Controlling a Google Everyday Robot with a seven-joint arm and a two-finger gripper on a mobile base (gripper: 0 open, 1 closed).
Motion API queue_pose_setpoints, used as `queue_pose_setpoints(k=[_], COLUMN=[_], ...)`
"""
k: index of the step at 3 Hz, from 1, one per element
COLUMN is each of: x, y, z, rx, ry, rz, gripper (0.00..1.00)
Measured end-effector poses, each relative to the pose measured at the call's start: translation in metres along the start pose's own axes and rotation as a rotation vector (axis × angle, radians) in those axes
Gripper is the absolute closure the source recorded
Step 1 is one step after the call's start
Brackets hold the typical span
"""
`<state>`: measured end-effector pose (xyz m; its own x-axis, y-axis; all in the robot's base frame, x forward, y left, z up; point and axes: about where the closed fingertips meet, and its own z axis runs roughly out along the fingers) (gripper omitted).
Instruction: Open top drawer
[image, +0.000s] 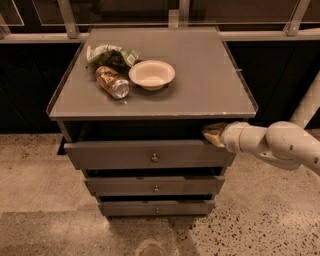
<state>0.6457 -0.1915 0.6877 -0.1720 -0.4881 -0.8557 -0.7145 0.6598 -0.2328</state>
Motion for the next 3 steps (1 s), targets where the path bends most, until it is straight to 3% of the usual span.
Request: queue_pose_setpoints(k=[2, 3], x=[0.008, 0.0147], y=[0.0103, 0.0101], z=[0.001, 0.0028], rx=[-0.02, -0.08], ry=[0.024, 0.062], rz=[0.013, 0.007], gripper=[1.0, 1.0])
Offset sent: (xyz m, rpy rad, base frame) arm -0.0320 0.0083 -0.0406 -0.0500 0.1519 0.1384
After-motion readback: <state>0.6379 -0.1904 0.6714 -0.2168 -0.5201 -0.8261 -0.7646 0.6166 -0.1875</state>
